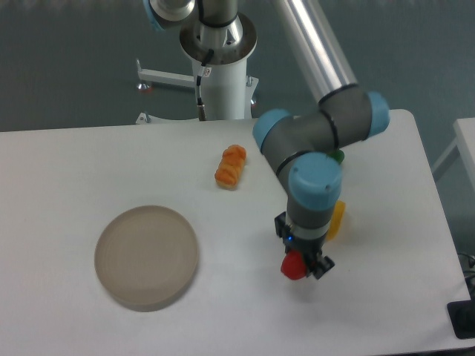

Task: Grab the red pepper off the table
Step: 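Lift the red bell pepper up off the table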

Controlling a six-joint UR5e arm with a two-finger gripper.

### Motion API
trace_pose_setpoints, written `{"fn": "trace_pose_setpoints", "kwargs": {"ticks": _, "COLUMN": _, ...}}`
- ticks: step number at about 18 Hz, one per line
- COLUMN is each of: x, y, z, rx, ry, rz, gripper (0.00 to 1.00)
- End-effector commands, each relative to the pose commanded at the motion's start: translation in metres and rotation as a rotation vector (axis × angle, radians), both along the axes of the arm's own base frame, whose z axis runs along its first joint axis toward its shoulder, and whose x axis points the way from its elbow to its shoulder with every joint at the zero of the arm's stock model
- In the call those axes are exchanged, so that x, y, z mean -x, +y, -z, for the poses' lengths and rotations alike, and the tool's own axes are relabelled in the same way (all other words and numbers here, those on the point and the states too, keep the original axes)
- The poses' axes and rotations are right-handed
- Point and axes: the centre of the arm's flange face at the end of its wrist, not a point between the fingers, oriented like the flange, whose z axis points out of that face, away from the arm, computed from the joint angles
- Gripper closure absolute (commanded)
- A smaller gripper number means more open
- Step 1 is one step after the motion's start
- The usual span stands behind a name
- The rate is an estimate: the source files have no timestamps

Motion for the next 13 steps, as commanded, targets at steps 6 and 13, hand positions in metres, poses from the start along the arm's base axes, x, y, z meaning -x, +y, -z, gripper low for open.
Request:
{"fn": "trace_pose_setpoints", "kwargs": {"ticks": 6, "x": 0.02, "y": -0.047, "z": -0.026, "rx": 0.059, "ry": -0.065, "rz": -0.064, "gripper": 0.76}}
{"fn": "trace_pose_setpoints", "kwargs": {"ticks": 13, "x": 0.014, "y": -0.056, "z": -0.039, "rx": 0.06, "ry": -0.079, "rz": -0.038, "gripper": 0.75}}
